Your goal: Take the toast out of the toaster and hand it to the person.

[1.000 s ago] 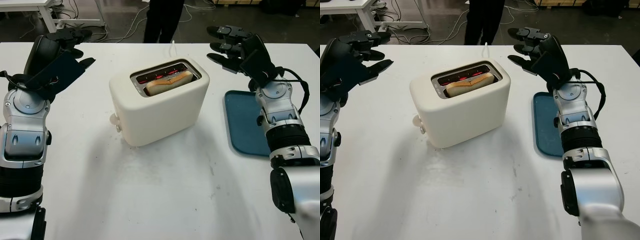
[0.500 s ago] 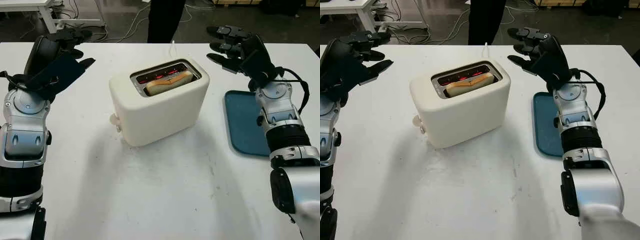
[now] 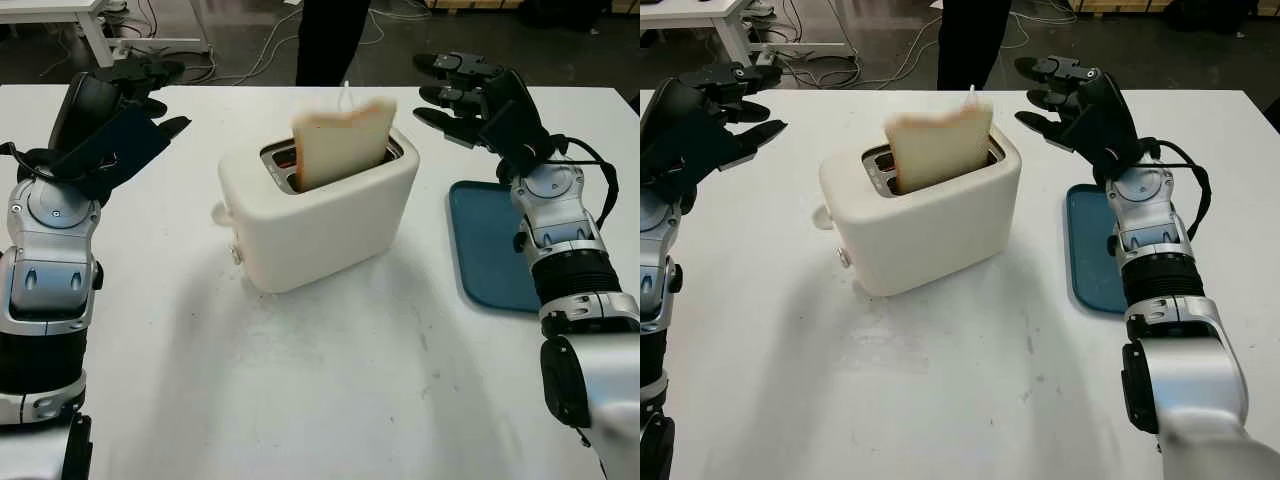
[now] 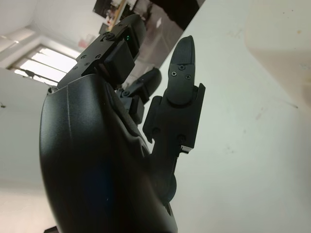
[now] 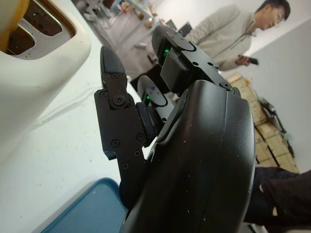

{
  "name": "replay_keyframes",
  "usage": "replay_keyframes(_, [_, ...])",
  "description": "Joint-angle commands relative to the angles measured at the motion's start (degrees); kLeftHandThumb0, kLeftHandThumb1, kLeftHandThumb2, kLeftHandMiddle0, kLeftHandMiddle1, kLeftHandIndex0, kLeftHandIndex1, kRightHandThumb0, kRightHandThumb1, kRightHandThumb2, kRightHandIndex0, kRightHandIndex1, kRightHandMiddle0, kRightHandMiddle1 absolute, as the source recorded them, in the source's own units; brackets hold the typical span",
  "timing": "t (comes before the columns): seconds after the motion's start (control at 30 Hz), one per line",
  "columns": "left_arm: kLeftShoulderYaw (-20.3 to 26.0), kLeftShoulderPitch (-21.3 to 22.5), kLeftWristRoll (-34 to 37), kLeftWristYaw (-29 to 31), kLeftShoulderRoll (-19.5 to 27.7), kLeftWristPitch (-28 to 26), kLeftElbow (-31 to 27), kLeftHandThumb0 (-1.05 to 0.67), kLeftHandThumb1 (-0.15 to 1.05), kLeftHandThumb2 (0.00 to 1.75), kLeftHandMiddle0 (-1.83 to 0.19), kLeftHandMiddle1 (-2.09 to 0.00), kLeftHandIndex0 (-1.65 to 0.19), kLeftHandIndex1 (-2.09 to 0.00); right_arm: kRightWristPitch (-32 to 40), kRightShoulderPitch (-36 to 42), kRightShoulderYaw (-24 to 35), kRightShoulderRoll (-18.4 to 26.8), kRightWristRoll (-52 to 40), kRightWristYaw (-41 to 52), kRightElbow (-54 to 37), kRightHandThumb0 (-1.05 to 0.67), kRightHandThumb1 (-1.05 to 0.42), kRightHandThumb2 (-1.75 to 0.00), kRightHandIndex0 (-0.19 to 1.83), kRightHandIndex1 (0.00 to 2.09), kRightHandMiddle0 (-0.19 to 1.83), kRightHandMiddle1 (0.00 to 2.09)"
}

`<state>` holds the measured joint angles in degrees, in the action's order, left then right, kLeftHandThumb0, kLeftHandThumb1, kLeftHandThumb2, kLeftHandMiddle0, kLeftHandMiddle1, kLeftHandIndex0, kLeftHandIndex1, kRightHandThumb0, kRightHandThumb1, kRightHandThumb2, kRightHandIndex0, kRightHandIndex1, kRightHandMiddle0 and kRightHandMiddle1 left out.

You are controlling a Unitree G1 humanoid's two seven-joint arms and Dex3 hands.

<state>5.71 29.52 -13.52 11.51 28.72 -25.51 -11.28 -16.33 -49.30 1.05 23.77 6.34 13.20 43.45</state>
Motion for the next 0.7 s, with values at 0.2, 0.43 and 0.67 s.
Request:
replay_keyframes(0.2, [0.0, -0.5, -0.4, -0.2, 0.5, 0.4, -0.2, -0.34, 0.92, 0.18, -0.41, -0.72, -0.65, -0.01, 0.2, 0.5, 0.3, -0.2, -0.6, 0.3, -0.5, -0.28, -0.92, -0.12, 0.66, 0.00, 0.64, 0.00])
replay_keyframes(0.43, [-0.1, -0.6, -0.7, -0.3, 0.7, 1.3, 0.2, -0.35, 0.92, 0.18, -0.42, -0.72, -0.66, -0.02, -1.8, -0.5, 1.5, -0.2, -2.4, 1.1, -0.3, -0.28, -0.92, -0.08, 0.65, 0.00, 0.61, 0.00])
replay_keyframes(0.67, [0.3, -0.7, -0.3, -0.2, 0.3, -0.2, -0.6, -0.35, 0.92, 0.18, -0.40, -0.70, -0.66, -0.01, -4.8, -3.8, 2.8, 1.1, -6.0, 7.2, -2.2, -0.29, -0.85, -0.01, 0.69, 0.04, 0.67, 0.03])
